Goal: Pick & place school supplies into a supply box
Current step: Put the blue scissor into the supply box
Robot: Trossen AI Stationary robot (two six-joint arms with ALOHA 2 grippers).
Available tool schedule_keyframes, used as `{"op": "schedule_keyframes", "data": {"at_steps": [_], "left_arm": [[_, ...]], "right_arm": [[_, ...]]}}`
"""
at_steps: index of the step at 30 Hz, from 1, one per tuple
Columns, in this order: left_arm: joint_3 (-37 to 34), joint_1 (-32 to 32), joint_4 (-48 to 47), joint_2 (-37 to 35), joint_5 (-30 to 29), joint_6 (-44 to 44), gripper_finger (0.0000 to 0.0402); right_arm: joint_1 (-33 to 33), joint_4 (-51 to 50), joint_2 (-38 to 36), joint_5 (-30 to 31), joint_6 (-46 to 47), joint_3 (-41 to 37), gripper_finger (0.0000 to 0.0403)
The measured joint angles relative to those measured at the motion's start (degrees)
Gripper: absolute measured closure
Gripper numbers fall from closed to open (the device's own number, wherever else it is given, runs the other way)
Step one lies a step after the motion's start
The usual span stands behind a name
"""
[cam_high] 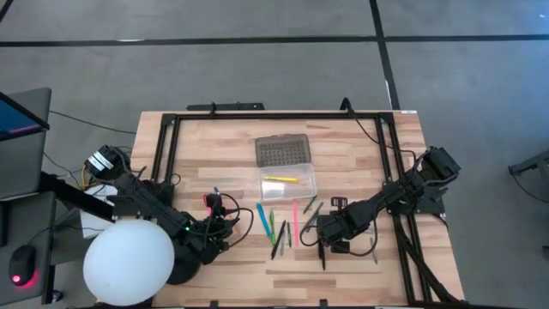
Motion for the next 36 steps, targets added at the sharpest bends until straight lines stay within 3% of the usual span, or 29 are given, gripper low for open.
{"op": "schedule_keyframes", "data": {"at_steps": [29, 36], "left_arm": [[0.0, 0.0, -0.17, 0.0, 0.02, -0.09, 0.0264], [0.0, 0.0, -0.17, 0.0, 0.02, -0.09, 0.0264]], "right_arm": [[0.01, 0.15, 0.07, -0.1, 0.02, 0.0, 0.0306], [0.01, 0.15, 0.07, -0.14, 0.02, 0.02, 0.0336]]}}
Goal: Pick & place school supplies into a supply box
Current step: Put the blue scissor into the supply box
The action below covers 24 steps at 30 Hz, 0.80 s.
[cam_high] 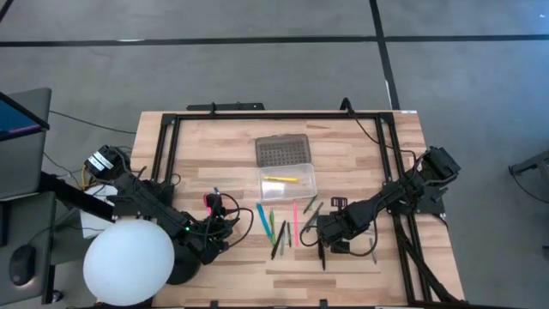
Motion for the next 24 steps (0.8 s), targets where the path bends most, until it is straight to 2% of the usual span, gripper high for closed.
{"op": "schedule_keyframes", "data": {"at_steps": [24], "left_arm": [[0.0, 0.01, -0.02, 0.0, 0.01, 0.0, 0.0264]], "right_arm": [[0.0, -0.71, 0.05, 0.04, 0.01, 0.32, 0.0337]]}}
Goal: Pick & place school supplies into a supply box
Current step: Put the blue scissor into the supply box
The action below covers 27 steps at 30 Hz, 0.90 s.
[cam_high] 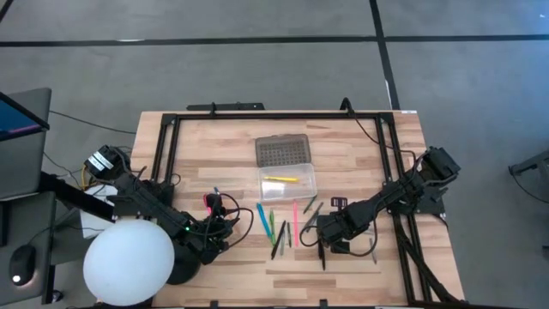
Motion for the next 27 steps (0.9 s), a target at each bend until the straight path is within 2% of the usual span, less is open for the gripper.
{"op": "schedule_keyframes", "data": {"at_steps": [15, 22, 27], "left_arm": [[0.0, 0.01, -0.42, 0.0, 0.01, -0.02, 0.0264], [0.0, 0.01, -0.42, 0.0, 0.01, 0.02, 0.0264], [0.0, 0.01, -0.39, 0.0, 0.01, 0.04, 0.0264]], "right_arm": [[-0.02, -13.06, 0.19, 6.28, -1.47, 9.18, 0.0337], [-2.82, -11.43, 0.05, 14.84, -12.08, 14.24, 0.0337], [-8.08, -3.49, 0.04, 16.46, -22.84, 16.07, 0.0337]]}}
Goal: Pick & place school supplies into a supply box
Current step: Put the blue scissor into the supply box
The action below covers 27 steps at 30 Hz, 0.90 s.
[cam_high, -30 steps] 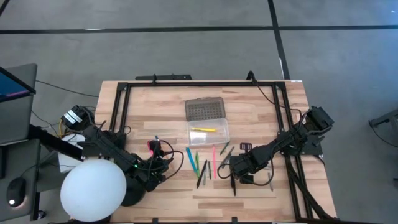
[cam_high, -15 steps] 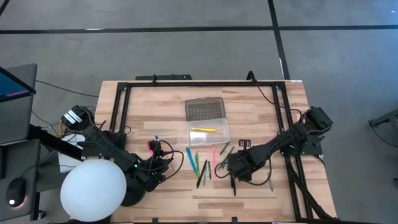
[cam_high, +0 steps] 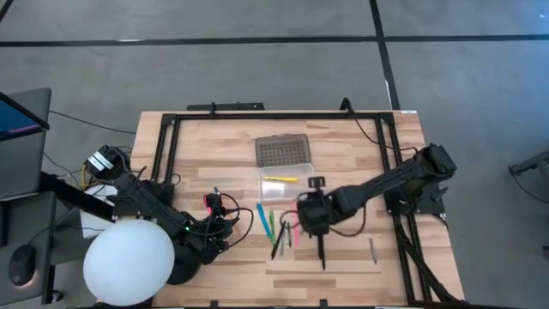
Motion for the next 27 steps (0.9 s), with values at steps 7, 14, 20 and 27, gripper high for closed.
{"op": "schedule_keyframes", "data": {"at_steps": [7, 14, 20, 27], "left_arm": [[0.0, 0.0, -0.02, 0.0, 0.0, 0.02, 0.0264], [0.0, 0.0, -0.04, 0.0, 0.0, 0.35, 0.0264], [0.0, 0.0, -0.7, 0.0, 0.0, 0.35, 0.0264], [0.0, 0.0, -0.92, 0.0, -1.16, 0.37, 0.0264]], "right_arm": [[-8.21, 14.06, -0.02, -0.64, -14.46, 0.09, 0.0337], [-15.52, 24.02, -0.02, -5.91, -18.23, 0.09, 0.0337], [-17.77, 24.41, -0.04, -6.29, -18.21, 0.09, 0.0337], [-17.76, 28.37, -0.04, -7.71, -17.51, 0.09, 0.0337]]}}
